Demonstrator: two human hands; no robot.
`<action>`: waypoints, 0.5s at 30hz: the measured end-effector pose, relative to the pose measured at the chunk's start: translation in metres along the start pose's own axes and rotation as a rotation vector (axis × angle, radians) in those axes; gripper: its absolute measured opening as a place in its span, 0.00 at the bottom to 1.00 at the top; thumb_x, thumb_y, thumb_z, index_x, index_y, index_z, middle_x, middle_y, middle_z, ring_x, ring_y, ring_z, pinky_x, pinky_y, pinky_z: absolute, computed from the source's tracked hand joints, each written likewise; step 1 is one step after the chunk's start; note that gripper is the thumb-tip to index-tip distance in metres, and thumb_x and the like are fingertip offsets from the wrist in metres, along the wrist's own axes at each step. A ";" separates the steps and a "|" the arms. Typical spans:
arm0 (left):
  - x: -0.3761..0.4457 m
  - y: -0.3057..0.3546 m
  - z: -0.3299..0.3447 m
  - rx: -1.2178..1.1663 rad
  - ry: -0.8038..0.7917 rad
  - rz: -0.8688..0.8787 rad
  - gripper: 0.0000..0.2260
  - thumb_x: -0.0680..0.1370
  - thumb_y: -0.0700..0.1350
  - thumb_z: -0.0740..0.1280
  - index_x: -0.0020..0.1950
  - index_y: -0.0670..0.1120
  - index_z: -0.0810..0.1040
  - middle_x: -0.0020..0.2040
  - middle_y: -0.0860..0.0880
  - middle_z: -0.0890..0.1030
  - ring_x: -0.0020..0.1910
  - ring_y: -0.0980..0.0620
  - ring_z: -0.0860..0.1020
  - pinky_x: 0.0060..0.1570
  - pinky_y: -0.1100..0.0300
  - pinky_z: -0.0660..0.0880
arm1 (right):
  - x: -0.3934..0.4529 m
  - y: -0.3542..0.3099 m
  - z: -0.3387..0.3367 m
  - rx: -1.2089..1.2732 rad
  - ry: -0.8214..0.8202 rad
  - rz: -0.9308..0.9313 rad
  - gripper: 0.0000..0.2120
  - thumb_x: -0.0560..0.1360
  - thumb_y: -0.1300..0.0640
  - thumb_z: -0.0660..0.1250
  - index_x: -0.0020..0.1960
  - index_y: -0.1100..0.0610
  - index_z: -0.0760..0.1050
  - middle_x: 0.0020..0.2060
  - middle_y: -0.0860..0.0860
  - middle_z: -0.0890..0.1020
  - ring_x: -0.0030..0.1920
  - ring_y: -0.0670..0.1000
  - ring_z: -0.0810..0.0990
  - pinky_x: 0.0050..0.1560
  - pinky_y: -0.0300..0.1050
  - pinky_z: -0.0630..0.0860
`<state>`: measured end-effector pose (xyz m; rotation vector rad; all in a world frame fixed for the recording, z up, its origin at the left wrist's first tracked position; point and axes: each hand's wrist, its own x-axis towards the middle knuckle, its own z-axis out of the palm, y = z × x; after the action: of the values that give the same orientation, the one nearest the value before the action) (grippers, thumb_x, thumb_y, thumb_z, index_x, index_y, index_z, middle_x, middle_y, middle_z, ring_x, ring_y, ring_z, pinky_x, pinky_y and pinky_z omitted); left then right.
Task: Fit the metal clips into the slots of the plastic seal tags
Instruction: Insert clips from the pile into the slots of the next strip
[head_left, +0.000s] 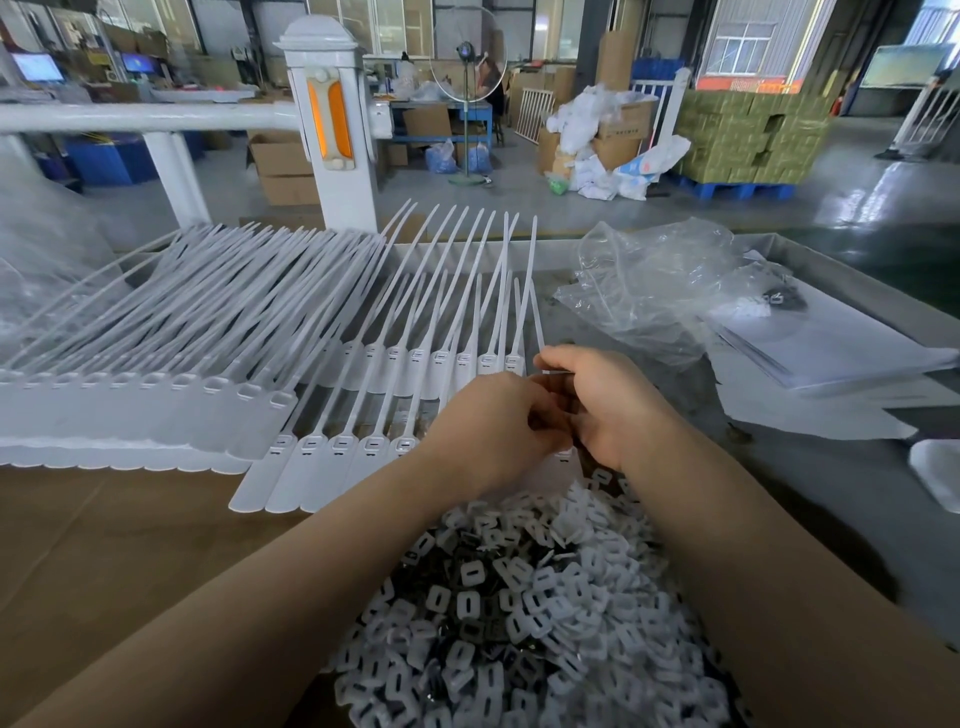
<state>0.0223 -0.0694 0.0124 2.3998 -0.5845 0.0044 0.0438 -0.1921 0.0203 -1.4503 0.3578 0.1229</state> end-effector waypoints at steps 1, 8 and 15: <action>0.000 0.000 0.000 0.024 -0.001 0.028 0.05 0.76 0.45 0.71 0.49 0.48 0.87 0.48 0.50 0.86 0.48 0.50 0.82 0.52 0.52 0.78 | 0.000 0.000 0.000 -0.001 -0.003 -0.001 0.08 0.77 0.58 0.65 0.42 0.60 0.77 0.33 0.53 0.80 0.33 0.52 0.76 0.35 0.46 0.74; -0.002 -0.001 -0.006 0.282 -0.069 0.284 0.09 0.80 0.45 0.66 0.55 0.49 0.85 0.58 0.51 0.82 0.55 0.50 0.80 0.54 0.51 0.76 | 0.001 0.000 0.001 0.008 -0.006 -0.009 0.08 0.77 0.59 0.65 0.41 0.59 0.77 0.33 0.53 0.78 0.31 0.50 0.74 0.31 0.43 0.71; -0.009 -0.005 -0.019 0.445 -0.111 0.443 0.12 0.82 0.49 0.61 0.57 0.53 0.84 0.56 0.53 0.80 0.53 0.52 0.79 0.51 0.53 0.76 | -0.001 0.000 0.001 0.015 -0.001 0.003 0.09 0.77 0.59 0.65 0.40 0.60 0.77 0.31 0.53 0.78 0.33 0.51 0.73 0.34 0.45 0.70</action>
<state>0.0188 -0.0508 0.0231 2.6452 -1.2702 0.2133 0.0432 -0.1912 0.0204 -1.4348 0.3595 0.1225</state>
